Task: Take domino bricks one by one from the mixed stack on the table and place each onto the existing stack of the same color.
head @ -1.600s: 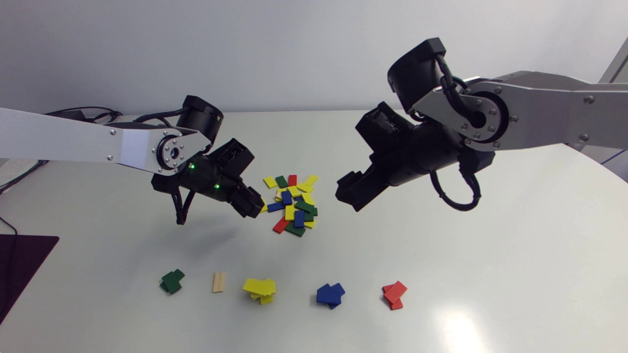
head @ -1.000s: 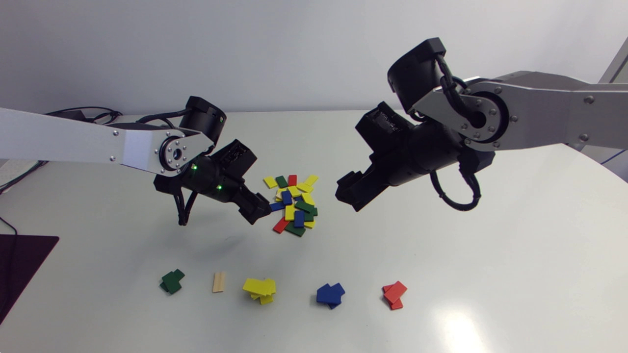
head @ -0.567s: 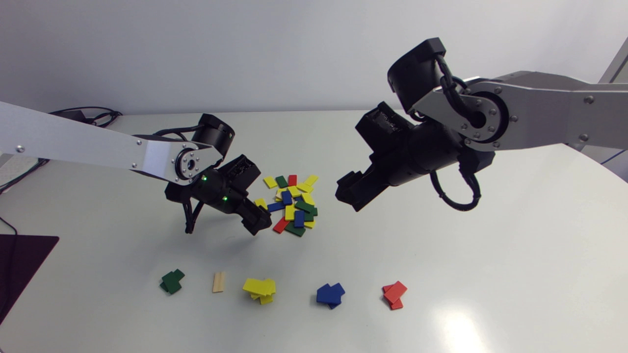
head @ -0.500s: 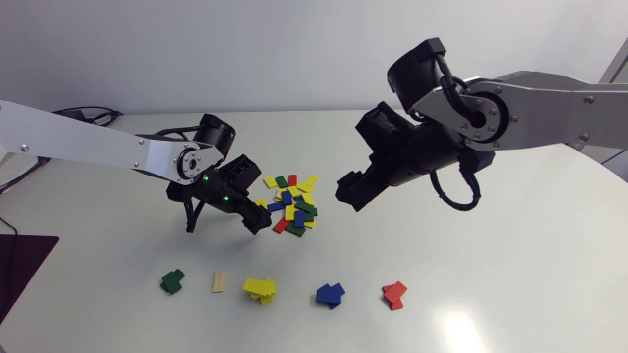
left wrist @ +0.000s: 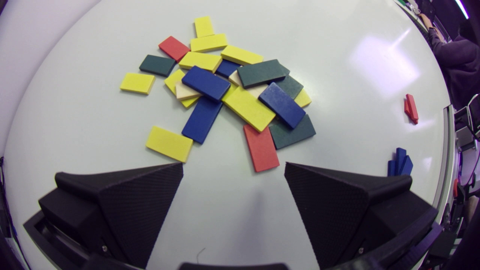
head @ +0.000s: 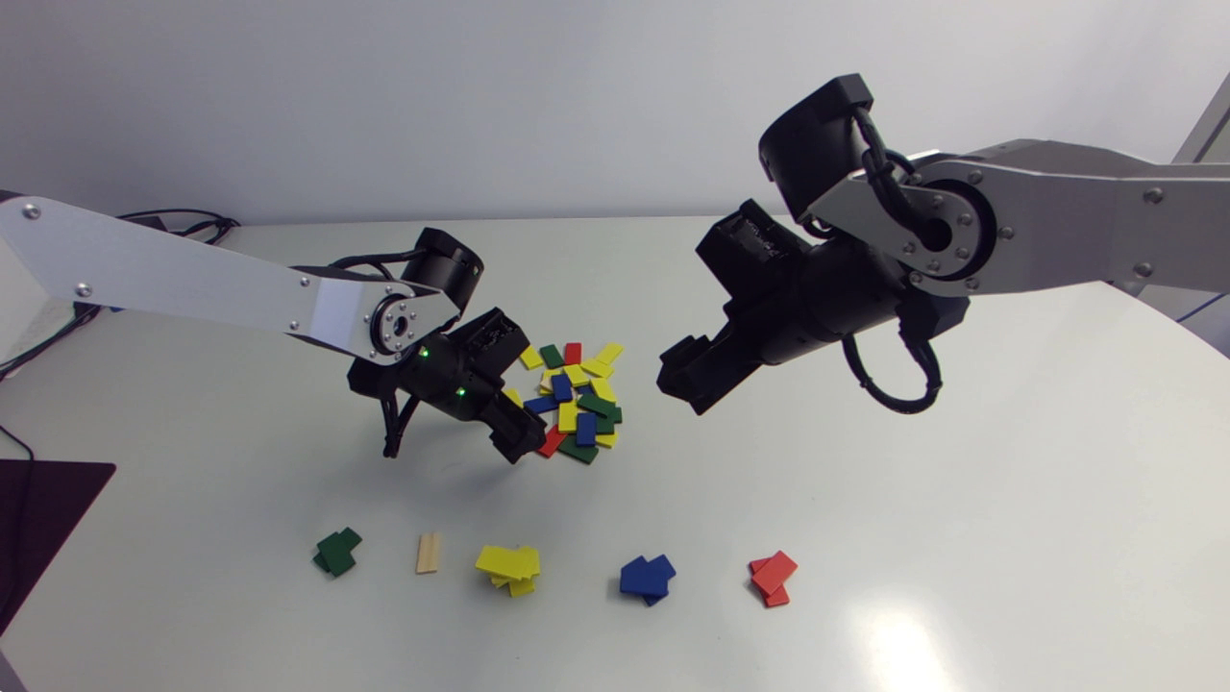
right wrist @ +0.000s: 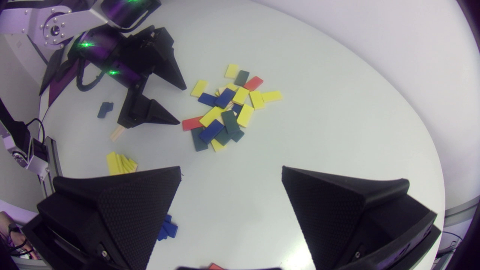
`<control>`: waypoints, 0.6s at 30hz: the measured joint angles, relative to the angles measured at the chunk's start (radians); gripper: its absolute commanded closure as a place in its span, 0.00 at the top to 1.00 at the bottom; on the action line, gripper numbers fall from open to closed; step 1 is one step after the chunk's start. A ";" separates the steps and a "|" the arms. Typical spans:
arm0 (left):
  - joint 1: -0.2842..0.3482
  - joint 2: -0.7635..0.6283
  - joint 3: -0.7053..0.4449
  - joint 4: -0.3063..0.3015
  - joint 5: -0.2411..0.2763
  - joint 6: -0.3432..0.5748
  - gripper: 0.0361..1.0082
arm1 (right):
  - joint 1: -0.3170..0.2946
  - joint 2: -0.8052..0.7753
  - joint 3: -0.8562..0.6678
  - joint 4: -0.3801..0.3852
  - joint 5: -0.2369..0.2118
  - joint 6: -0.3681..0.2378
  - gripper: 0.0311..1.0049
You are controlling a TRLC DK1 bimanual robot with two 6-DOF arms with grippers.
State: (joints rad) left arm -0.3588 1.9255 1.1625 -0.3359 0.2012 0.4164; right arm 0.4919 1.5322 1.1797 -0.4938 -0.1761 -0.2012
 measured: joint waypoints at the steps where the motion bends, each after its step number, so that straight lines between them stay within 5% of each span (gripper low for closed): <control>1: 0.000 0.006 0.005 0.000 0.000 0.000 0.94 | 0.001 0.000 0.000 0.000 0.000 0.000 0.94; 18: -0.035 0.061 0.038 -0.008 -0.008 -0.018 0.86 | 0.002 0.000 0.000 0.000 0.001 0.000 0.94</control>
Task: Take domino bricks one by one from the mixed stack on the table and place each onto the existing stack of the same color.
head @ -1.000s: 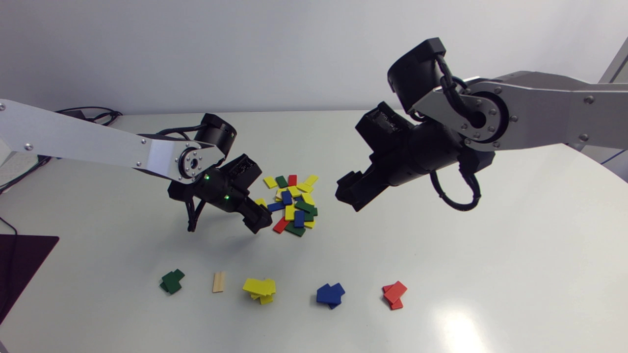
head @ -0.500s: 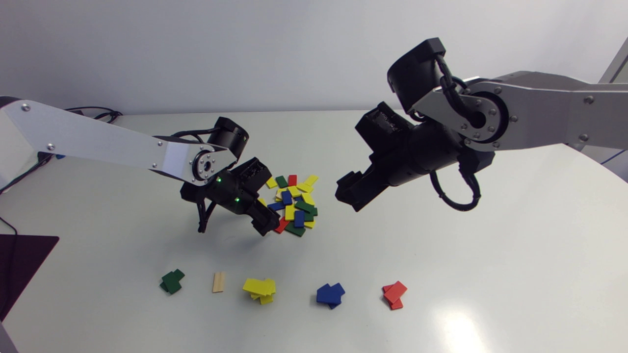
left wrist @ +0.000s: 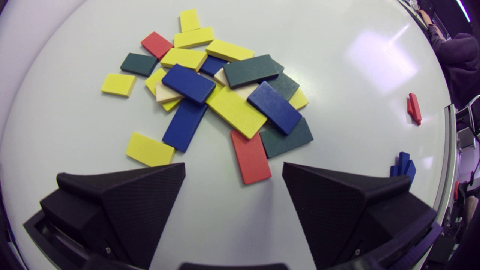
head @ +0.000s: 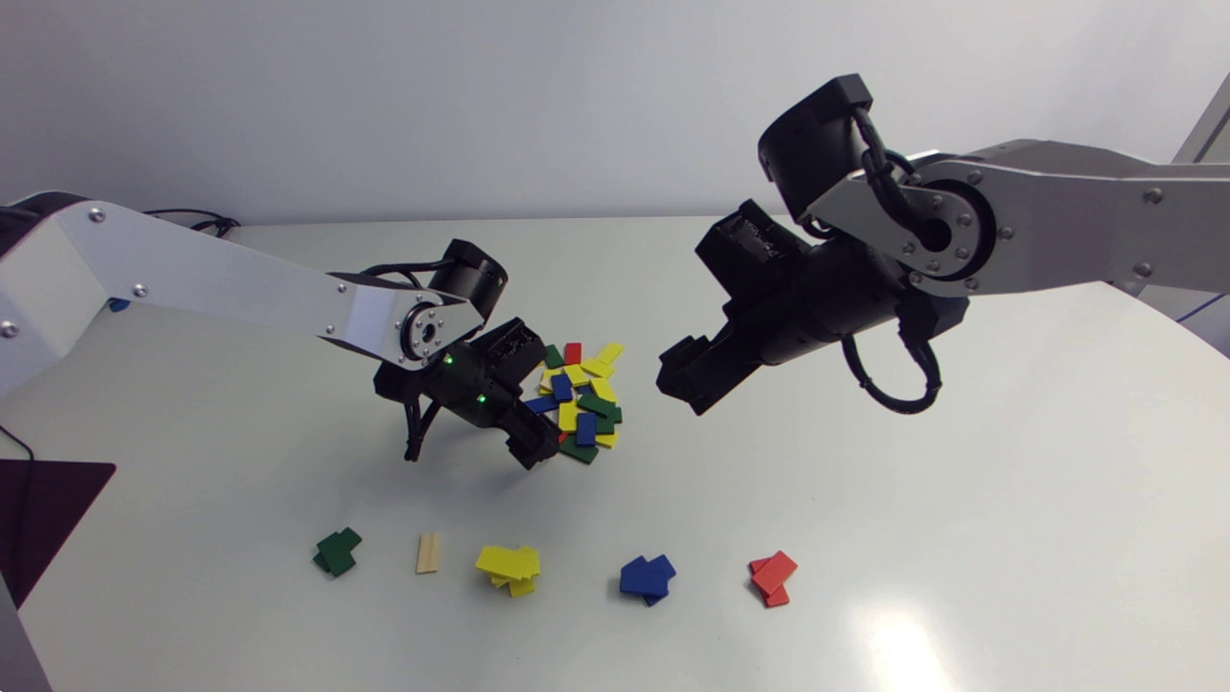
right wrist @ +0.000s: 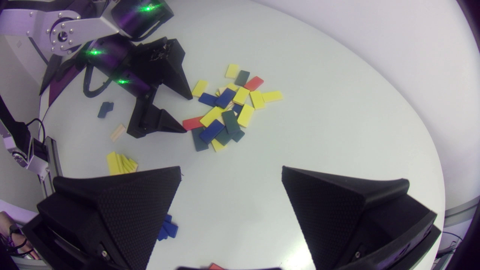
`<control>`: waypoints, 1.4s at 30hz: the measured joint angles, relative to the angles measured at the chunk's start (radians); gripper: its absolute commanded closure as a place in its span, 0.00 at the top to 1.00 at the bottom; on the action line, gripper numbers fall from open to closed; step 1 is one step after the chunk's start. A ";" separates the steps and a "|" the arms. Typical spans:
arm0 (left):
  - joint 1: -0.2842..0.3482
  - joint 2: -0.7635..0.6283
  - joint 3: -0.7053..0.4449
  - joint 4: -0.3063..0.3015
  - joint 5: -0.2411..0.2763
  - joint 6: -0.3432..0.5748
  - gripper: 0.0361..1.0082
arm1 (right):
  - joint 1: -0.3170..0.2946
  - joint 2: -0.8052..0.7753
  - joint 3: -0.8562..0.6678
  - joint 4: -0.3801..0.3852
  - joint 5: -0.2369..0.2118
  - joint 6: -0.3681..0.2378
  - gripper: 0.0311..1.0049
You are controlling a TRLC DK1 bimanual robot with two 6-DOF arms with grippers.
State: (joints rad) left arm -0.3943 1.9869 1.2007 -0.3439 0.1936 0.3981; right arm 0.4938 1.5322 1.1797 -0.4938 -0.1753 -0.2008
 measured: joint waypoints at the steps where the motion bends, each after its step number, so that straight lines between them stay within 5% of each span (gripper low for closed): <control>1: -0.003 0.004 0.002 0.000 0.000 0.000 0.85 | 0.000 0.000 0.000 0.000 0.000 0.000 0.94; 8: -0.009 0.022 0.010 -0.010 -0.012 -0.002 0.84 | 0.000 0.000 0.000 0.000 0.000 0.000 0.94; 14: -0.015 0.036 0.027 -0.011 -0.015 -0.008 0.60 | 0.000 0.000 0.000 0.000 0.000 0.000 0.94; 21: -0.023 0.055 0.048 -0.011 -0.016 -0.008 0.58 | -0.003 0.000 0.000 0.000 0.000 0.000 0.94; 27: -0.026 0.068 0.064 -0.011 -0.018 -0.009 0.29 | -0.003 0.000 0.000 0.000 -0.001 0.000 0.94; 42: -0.007 0.057 0.067 -0.065 -0.018 -0.011 0.26 | -0.005 0.000 0.000 0.000 -0.006 -0.001 0.94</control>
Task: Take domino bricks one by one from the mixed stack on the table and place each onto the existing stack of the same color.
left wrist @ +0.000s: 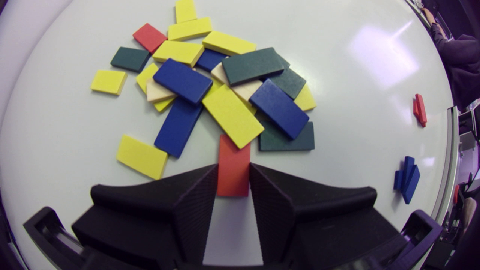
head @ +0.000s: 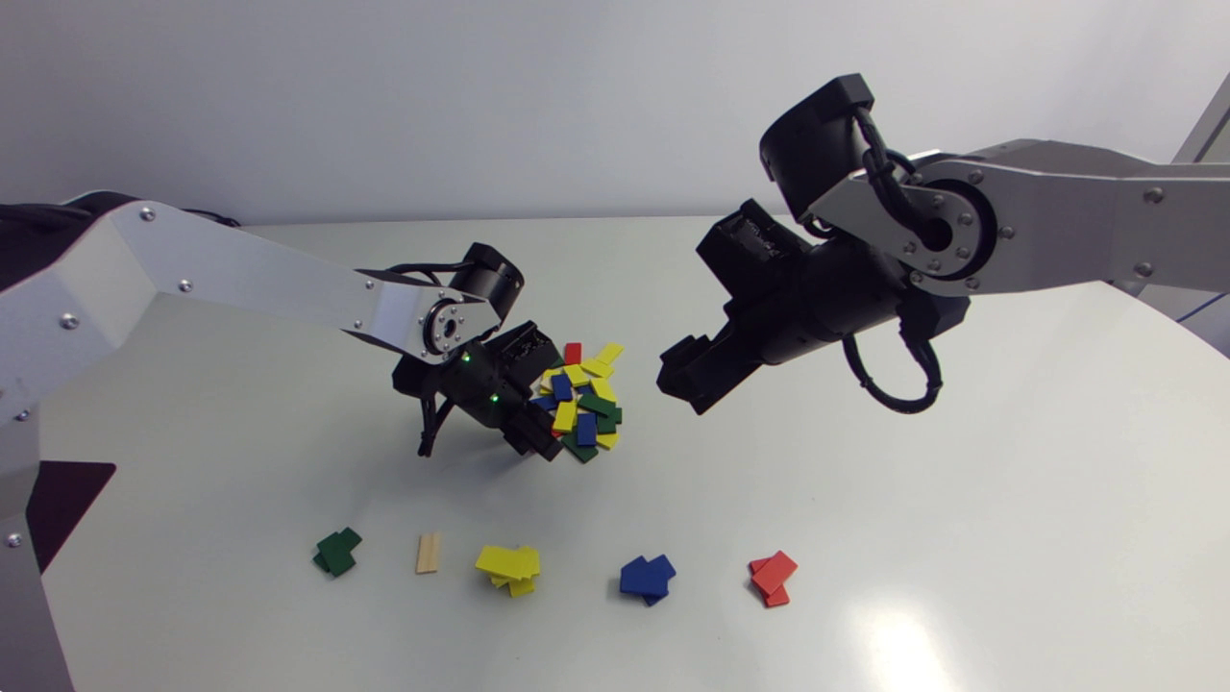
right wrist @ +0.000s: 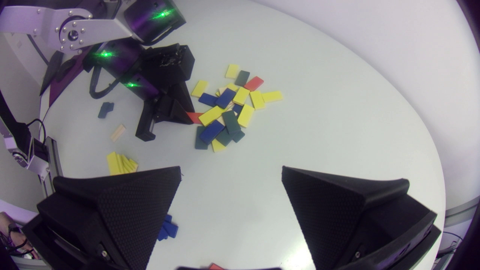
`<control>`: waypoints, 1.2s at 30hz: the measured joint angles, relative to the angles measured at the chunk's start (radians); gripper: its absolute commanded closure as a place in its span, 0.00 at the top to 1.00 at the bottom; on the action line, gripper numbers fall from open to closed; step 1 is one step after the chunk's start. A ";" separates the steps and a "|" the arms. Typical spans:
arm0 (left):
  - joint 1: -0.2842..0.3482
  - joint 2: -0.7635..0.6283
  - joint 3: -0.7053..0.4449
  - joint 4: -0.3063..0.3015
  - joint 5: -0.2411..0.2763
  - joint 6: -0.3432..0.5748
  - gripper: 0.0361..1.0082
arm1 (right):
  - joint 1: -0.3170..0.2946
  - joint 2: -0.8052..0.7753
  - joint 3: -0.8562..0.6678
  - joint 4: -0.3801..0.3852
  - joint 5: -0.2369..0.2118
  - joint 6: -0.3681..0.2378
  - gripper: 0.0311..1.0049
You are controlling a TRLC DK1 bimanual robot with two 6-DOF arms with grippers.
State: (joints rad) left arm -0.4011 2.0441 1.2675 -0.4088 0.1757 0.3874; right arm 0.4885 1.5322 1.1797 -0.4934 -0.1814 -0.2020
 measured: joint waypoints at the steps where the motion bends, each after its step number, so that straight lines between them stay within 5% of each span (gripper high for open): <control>1: 0.004 -0.007 -0.005 -0.010 0.000 0.000 0.26 | -0.003 0.000 0.000 0.000 -0.005 0.000 0.94; 12: 0.023 -0.127 -0.070 -0.059 0.000 0.028 0.26 | -0.012 0.000 0.000 0.000 -0.066 -0.034 0.94; 19: 0.010 -0.192 -0.102 -0.061 0.000 0.067 0.26 | -0.012 0.000 -0.002 -0.023 -0.196 -0.114 0.94; 25: -0.041 -0.243 -0.114 -0.063 0.027 0.126 0.26 | -0.023 -0.004 -0.017 -0.079 -0.262 -0.233 0.94; 36: -0.192 -0.286 -0.114 -0.066 0.134 0.234 0.26 | -0.045 -0.055 -0.097 -0.128 -0.277 -0.359 0.95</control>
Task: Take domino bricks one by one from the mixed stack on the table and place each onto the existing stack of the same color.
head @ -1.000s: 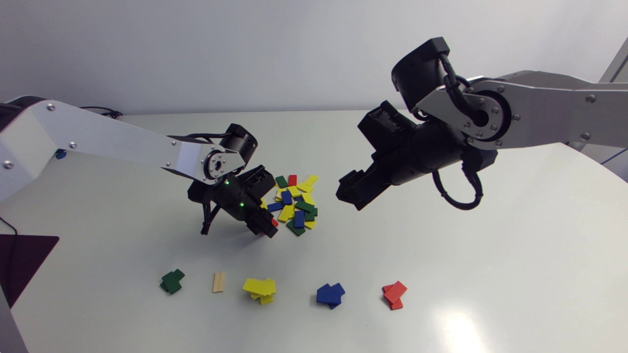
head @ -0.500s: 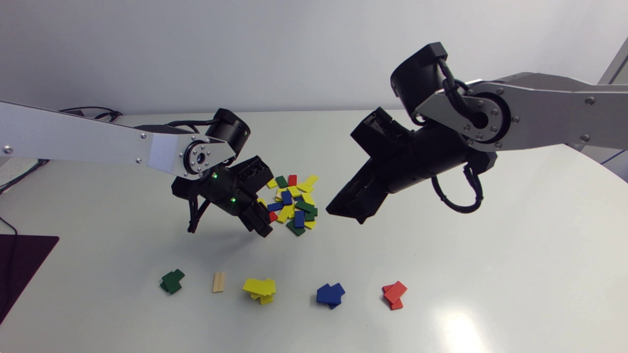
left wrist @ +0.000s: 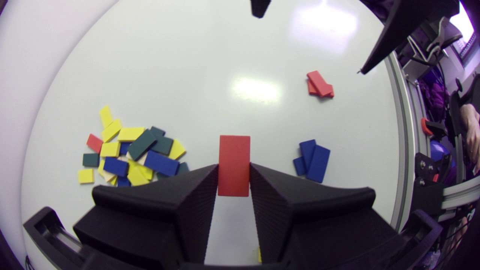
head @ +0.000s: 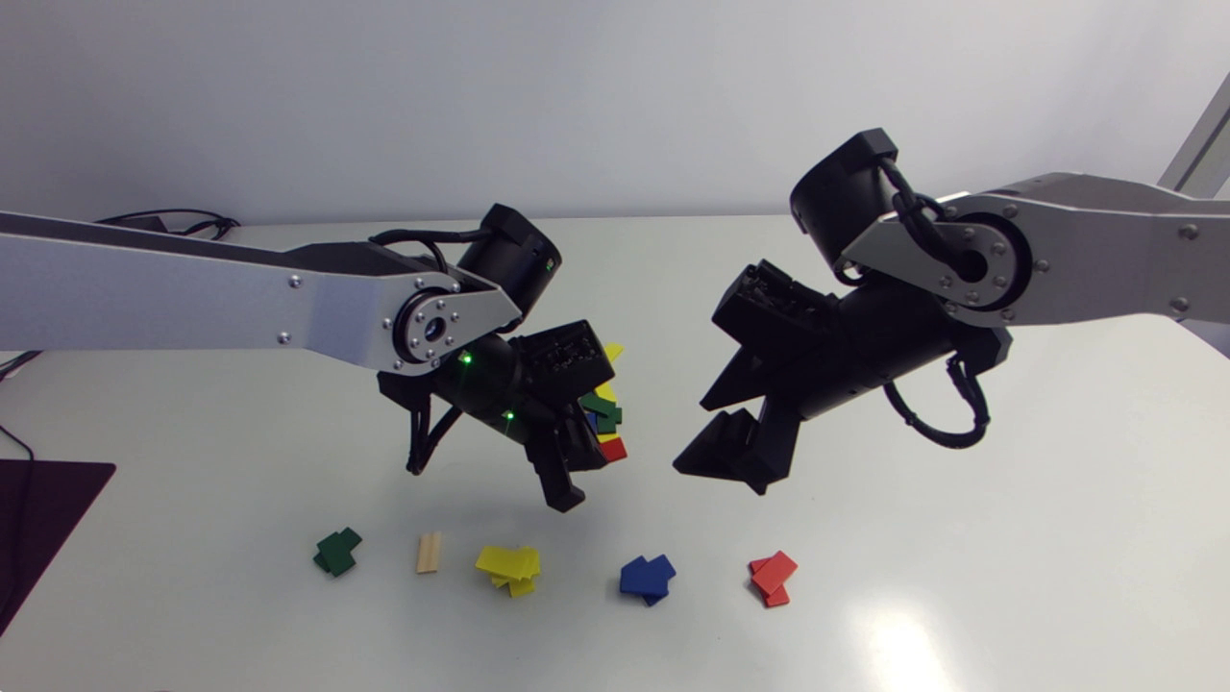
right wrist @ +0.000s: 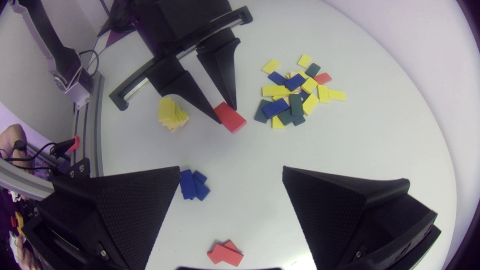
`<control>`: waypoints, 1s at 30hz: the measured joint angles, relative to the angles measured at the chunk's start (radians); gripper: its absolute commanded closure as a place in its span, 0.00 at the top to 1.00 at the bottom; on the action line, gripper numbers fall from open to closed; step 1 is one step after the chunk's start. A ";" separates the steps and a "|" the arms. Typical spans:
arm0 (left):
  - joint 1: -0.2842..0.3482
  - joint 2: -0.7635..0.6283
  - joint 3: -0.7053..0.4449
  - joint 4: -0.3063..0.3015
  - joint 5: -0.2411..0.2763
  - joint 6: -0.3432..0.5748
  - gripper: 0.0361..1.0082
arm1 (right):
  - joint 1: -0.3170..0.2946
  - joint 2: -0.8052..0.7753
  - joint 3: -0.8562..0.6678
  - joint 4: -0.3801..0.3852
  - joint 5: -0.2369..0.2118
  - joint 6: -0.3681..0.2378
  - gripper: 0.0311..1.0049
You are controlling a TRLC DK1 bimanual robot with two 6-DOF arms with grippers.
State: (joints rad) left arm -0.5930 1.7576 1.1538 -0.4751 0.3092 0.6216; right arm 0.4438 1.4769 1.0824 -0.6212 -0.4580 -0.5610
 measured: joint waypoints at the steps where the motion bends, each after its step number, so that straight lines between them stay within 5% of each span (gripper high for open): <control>1: -0.008 0.000 0.001 -0.005 0.012 0.011 0.26 | 0.000 -0.011 -0.007 -0.007 -0.008 -0.014 0.95; 14: -0.047 0.000 0.014 -0.126 0.129 0.166 0.26 | 0.000 -0.059 -0.122 -0.051 -0.041 -0.219 0.95; 30: -0.106 0.000 0.090 -0.225 0.163 0.250 0.26 | 0.046 -0.025 -0.153 0.043 -0.023 -0.248 0.87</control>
State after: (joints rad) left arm -0.6987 1.7576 1.2438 -0.6998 0.4725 0.8719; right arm 0.4900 1.4521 0.9291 -0.5785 -0.4812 -0.8085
